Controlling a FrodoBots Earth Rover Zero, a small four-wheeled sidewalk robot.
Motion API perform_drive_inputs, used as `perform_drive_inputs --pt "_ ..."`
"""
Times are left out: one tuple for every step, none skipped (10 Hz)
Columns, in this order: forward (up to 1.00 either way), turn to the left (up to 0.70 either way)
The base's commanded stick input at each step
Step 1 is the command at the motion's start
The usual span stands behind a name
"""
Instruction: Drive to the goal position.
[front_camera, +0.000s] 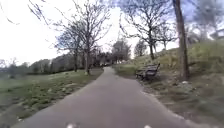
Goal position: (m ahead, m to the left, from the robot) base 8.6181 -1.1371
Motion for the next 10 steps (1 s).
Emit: perform_drive_inputs --pt "0.85 0.01" --pt "0.85 0.01" --pt "0.85 0.01" --pt "0.85 0.01" --pt "0.85 0.01" --pt "0.85 0.01" --pt "0.85 0.01" --pt "0.85 0.01" --pt "0.85 0.01" --pt "0.85 0.01"
